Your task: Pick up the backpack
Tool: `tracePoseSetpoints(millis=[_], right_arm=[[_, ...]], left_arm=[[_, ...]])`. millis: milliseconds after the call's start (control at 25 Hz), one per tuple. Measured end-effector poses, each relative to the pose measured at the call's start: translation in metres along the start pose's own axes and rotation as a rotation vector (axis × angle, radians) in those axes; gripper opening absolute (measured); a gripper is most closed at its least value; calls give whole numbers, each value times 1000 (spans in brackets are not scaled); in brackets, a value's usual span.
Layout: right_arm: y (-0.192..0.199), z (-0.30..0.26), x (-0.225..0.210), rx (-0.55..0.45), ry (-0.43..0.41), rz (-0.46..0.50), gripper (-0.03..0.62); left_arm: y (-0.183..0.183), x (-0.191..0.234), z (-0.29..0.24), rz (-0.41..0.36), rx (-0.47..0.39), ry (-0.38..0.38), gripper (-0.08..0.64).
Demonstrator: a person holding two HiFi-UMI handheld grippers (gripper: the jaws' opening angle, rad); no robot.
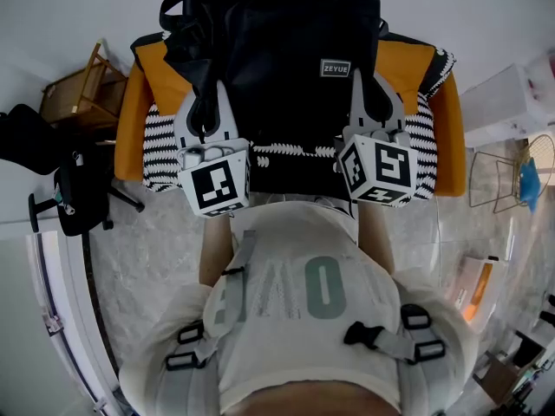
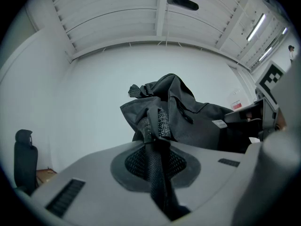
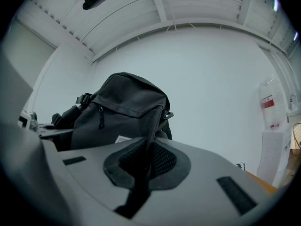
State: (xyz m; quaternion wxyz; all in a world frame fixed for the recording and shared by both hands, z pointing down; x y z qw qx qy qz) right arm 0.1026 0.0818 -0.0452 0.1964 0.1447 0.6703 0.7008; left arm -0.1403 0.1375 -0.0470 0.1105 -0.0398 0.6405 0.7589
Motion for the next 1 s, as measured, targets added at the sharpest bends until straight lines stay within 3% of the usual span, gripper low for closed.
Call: tracePoseSetpoints(millis=[1000], right_arm=[[-4,22,11,-26,44,-5,21]], left_arm=[[-6,7,10,1,-20,48,43]])
Point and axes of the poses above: the fingertips, and each gripper's own axes: z backward along the fingers, x to its left, y out of its underside, the point moved 7 cm from there along z, backward along the fingers, and after that the axes turned 5 degrees about -y, right-handed, at the moved point
